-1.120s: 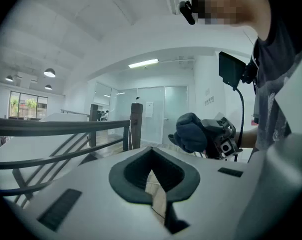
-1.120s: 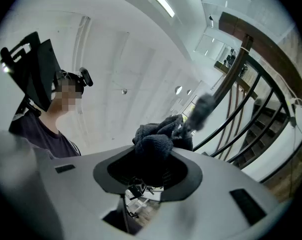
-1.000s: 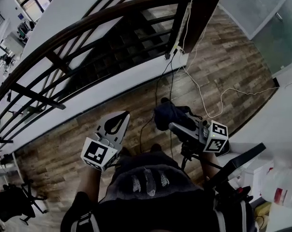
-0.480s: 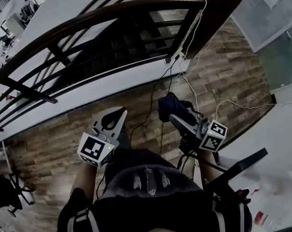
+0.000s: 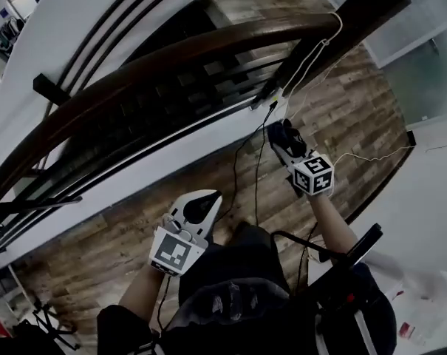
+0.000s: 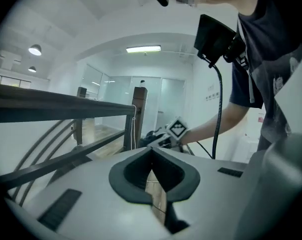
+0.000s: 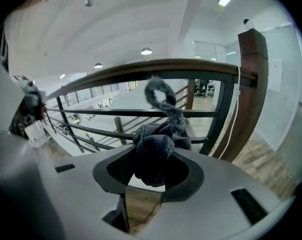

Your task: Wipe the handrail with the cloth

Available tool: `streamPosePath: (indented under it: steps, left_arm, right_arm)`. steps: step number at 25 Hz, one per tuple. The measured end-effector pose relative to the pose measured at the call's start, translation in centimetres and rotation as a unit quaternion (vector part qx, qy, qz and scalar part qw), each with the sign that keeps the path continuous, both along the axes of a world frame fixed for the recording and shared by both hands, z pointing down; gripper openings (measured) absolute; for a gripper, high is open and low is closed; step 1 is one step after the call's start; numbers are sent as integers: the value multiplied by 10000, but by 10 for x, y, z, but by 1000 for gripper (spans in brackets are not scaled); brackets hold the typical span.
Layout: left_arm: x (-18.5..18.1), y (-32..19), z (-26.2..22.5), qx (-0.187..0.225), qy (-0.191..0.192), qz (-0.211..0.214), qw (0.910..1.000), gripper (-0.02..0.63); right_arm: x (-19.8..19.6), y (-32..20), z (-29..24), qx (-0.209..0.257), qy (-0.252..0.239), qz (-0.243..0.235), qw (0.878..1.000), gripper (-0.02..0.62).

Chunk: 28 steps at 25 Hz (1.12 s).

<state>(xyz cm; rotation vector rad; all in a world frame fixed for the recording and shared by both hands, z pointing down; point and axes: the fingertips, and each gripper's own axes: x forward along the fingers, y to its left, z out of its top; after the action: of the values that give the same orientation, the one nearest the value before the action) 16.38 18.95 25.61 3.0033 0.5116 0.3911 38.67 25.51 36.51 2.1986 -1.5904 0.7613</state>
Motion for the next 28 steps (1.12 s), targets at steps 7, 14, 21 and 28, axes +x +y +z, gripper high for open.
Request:
streamPosePath:
  steps: [7, 14, 21, 28]
  left_arm:
    - [30, -19, 86, -18, -1049, -108, 9944, 6]
    - [65, 3, 152, -578, -1925, -583, 9779, 6]
    - [109, 12, 136, -468, -1819, -866, 9784, 6]
    - [60, -16, 125, -556, -1662, -1672, 9702, 6]
  right_arm:
    - [242, -87, 132, -1265, 1133, 330, 9849, 123]
    - [345, -114, 190, -1769, 1210, 677, 9744, 123]
    - [304, -143, 199, -1367, 468, 149, 9894, 120]
    - [204, -189, 198, -968, 76, -176, 9951, 118]
